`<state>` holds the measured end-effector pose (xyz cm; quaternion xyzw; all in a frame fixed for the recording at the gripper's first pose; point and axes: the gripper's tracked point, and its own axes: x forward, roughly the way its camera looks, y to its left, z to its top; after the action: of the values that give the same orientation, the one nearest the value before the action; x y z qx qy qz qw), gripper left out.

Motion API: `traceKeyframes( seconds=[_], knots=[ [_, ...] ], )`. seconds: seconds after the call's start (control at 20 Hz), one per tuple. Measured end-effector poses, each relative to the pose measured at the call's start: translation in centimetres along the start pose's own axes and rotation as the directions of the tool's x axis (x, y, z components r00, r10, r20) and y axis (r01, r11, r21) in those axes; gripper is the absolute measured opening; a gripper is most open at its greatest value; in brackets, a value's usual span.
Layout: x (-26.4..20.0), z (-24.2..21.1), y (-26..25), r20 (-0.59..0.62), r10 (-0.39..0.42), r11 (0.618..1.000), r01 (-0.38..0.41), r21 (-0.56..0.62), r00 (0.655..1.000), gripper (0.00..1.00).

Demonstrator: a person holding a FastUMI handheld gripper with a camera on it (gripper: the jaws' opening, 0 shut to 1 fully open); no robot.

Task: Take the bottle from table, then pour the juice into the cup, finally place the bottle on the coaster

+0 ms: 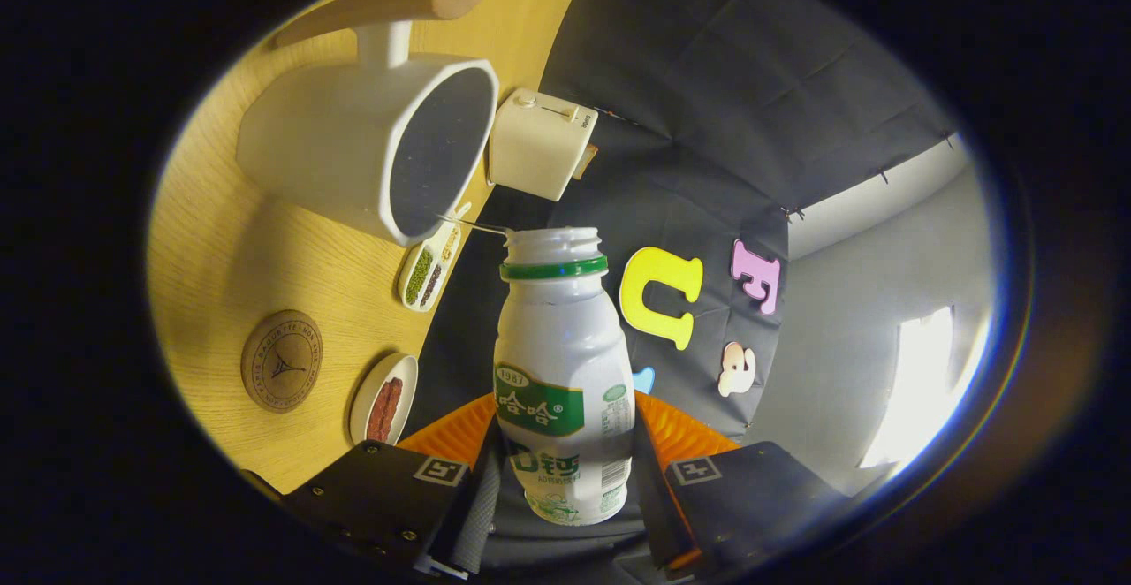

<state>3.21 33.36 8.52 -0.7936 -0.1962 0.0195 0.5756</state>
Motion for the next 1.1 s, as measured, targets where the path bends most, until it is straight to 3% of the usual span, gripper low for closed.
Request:
traceKeyframes(
  seconds=[0.6, 1.1],
  knots=[
    [0.0, 0.1, -0.3, 0.019, -0.027, 0.998, 0.028, -0.053, 0.999, 0.68],
    [-0.5, 1.7, -1.2, 0.08, -0.102, 0.981, 0.114, -0.155, 0.992, 0.68]
  ],
)
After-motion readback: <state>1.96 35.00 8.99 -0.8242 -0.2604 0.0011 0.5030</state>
